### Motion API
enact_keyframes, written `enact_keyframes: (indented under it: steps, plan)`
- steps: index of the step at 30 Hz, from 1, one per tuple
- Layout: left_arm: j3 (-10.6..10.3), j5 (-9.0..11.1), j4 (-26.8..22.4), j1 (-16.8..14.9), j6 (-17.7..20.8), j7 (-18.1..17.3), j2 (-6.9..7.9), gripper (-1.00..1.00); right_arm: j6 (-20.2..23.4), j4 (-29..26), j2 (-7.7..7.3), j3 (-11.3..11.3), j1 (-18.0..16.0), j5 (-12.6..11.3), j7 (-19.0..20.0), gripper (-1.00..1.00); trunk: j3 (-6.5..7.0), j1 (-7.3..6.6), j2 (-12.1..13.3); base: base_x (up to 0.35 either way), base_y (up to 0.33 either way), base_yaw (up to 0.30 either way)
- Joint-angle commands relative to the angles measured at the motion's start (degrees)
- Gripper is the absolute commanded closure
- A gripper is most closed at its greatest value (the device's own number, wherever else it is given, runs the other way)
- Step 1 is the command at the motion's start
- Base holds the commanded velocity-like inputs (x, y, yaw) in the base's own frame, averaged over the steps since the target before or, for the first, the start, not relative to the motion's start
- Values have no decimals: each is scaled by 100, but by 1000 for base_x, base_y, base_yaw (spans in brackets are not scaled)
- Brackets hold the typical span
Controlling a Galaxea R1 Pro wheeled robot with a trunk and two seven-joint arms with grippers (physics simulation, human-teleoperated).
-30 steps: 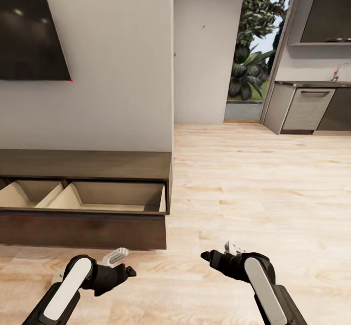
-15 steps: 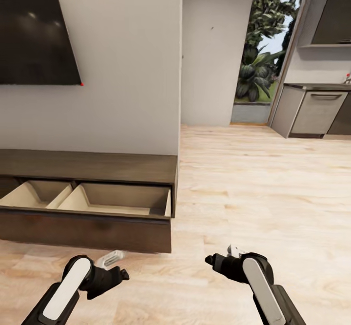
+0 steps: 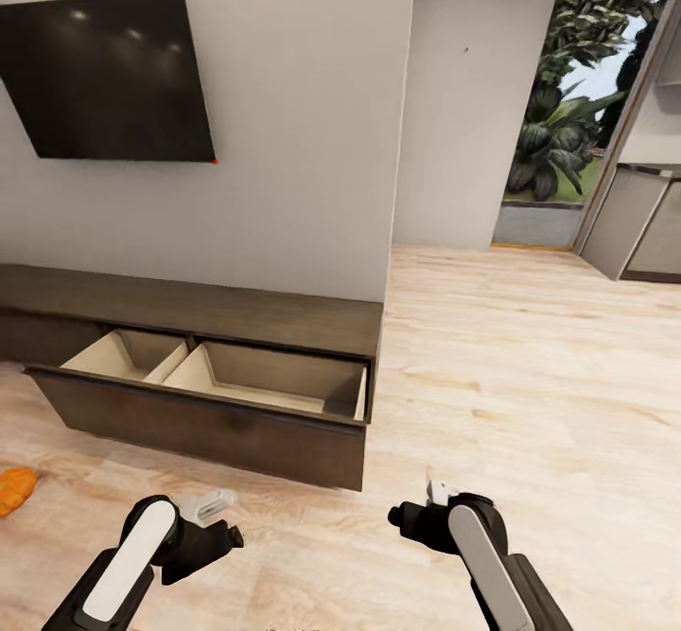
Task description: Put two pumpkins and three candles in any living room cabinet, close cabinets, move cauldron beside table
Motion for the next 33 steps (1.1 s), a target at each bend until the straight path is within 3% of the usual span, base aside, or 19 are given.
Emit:
enact_keyframes:
  steps: [1,7,18,26,33]
  plan:
    - [0,-4,0,0,0,1,0,-100,2,0,33,3,-1,2,-4,-100,-5,0,0,0,0,270]
    - [-2,-4,0,0,0,2,6,-100,135,3,294,109,-14,5,-188,-100,-37,0,0,0,0,258]
    - [-8,-15,-2,0,-2,-21,24,-100,171,20,455,417,-36,5,-390,-100,-106,0,0,0,0,229]
    - [478,16,-9,0,63,-79,60,-100,179,46,499,483,-49,9,-392,-100,-160,0,0,5,0,216]
    - [563,38,-8,0,69,-101,63,-100,175,52,542,615,-55,13,-380,-100,-207,0,0,177,31,215]
